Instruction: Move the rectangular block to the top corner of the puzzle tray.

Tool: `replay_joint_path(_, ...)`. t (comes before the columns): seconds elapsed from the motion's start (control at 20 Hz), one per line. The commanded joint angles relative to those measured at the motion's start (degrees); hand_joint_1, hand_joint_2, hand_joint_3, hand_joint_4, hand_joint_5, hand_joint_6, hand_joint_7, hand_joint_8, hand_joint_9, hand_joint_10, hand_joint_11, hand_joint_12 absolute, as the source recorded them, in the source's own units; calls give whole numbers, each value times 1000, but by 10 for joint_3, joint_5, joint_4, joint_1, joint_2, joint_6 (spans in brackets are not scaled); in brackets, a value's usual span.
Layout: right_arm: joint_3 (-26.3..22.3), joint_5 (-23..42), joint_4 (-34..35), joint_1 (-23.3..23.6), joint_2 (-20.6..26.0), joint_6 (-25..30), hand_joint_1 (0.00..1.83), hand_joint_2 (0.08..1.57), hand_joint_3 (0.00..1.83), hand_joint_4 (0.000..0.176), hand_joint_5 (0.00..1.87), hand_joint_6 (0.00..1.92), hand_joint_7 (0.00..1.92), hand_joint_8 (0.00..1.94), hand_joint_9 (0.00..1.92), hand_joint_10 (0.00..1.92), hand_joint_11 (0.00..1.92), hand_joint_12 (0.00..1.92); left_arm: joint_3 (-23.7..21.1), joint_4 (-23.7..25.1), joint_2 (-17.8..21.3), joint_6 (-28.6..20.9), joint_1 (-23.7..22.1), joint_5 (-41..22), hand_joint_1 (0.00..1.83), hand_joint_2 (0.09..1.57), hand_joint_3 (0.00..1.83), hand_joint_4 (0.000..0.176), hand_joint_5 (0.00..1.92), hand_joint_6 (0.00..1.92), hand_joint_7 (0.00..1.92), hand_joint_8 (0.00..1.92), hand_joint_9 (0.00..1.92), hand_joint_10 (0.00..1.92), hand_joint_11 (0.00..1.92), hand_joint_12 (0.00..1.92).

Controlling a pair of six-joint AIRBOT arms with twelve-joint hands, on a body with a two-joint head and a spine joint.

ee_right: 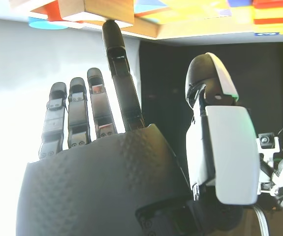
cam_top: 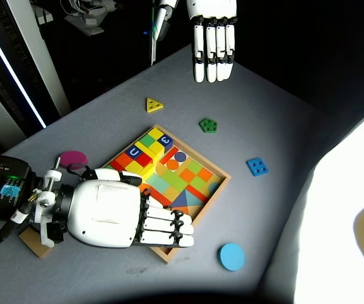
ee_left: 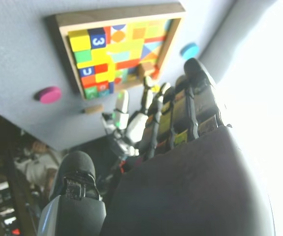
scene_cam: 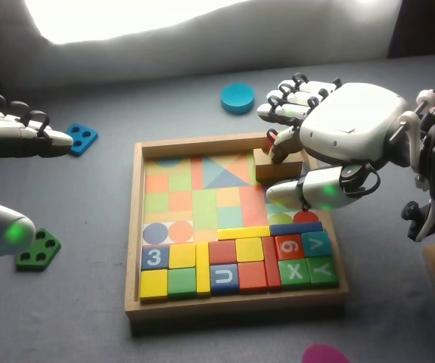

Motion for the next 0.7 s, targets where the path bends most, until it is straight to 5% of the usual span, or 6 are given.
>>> replay_joint_path(0.0,4,51,-3,0,0,-2,0,1174,8,0,658,314,76,9,0,0,0,0,-1,5,-1,-1,-8,48,0,1215,0,32,14,1,20,0,28,0,0,380)
replay_joint_path(0.65,41,57,-11,8,-16,2,0,1179,7,0,667,340,91,6,0,0,0,0,-2,5,-1,-1,-8,48,0,1204,0,38,26,2,26,1,31,1,0,330)
